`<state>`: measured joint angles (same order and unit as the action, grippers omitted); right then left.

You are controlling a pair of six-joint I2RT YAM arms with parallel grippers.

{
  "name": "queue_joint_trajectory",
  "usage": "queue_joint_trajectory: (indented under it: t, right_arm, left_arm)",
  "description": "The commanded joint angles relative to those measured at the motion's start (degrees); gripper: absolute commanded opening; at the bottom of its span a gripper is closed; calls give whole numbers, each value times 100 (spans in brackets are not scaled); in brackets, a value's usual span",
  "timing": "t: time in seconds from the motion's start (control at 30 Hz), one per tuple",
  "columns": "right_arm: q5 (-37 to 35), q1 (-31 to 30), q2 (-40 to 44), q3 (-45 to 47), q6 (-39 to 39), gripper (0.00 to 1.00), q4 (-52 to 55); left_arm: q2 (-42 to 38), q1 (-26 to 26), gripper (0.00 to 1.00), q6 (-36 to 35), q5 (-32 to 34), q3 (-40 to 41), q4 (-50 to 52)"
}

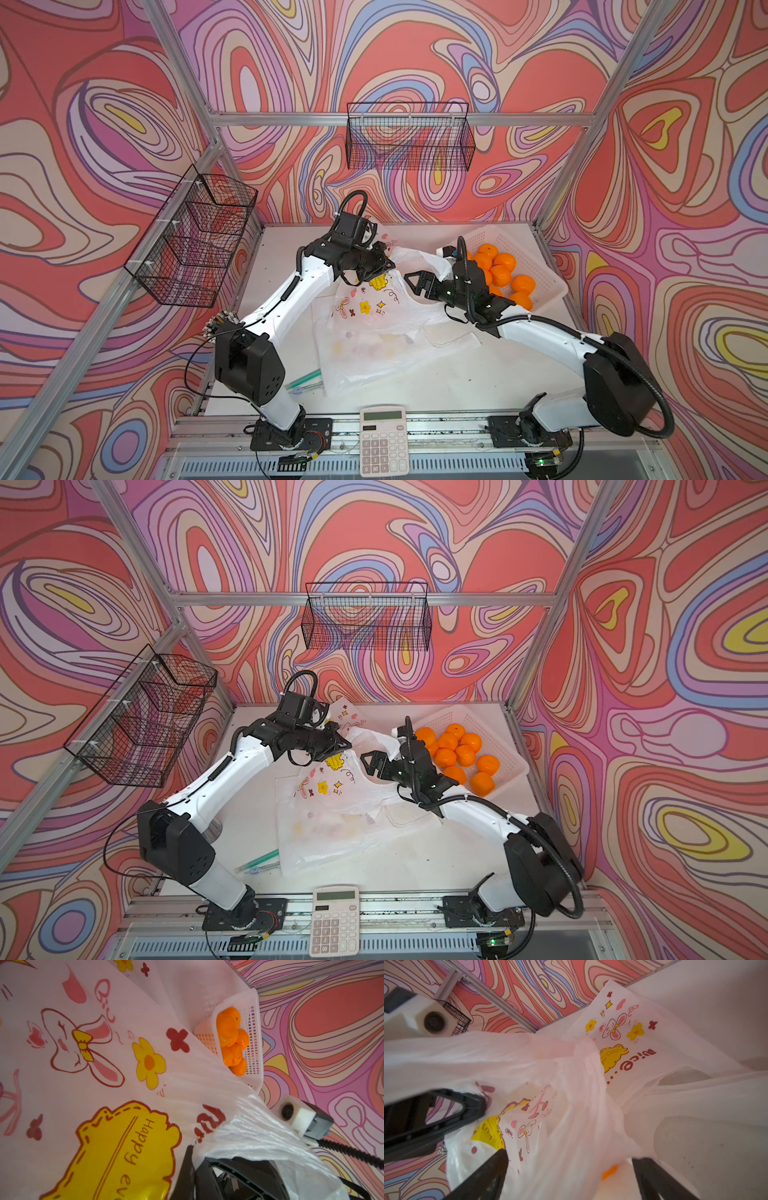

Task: Place the oranges into plastic bags & tie knots
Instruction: Place the orange in the plastic bag, then pick up the orange from the basket.

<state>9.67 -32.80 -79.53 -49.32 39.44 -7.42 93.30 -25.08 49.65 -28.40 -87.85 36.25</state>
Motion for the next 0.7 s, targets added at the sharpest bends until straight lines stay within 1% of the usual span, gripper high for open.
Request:
queue_joint_trajectory:
  t: [0.0,0.13,0.23,0.3,0.4,0.47,0.53,0.67]
  right_arm:
    - [-246,188,539,247,-417,98,967]
    - [-131,540,1173,437,-790,98,1777]
    - [46,938,1523,445,-1134,98,2385]
    - [122,1209,1615,368,-1375,98,2682]
    - [310,1796,1557,156,-1678,98,2935]
    - [535,2267,1370,13,-1786,98,2819]
    - [739,2603,977,-192,-1830,98,2612]
    - [772,2796,-199,-874,-1840,98,2160]
  left_arm:
    - [-89,123,0,94,115,-5,41]
    - [-84,203,0,172,116,54,-18]
    - [-66,232,0,186,117,58,-26]
    - [-49,247,0,194,118,58,-25]
    - [-46,249,0,170,107,58,-30]
    - [-48,242,0,142,94,66,-23]
    - [-54,247,0,124,72,84,-35]
    - [-61,248,0,85,19,106,-57]
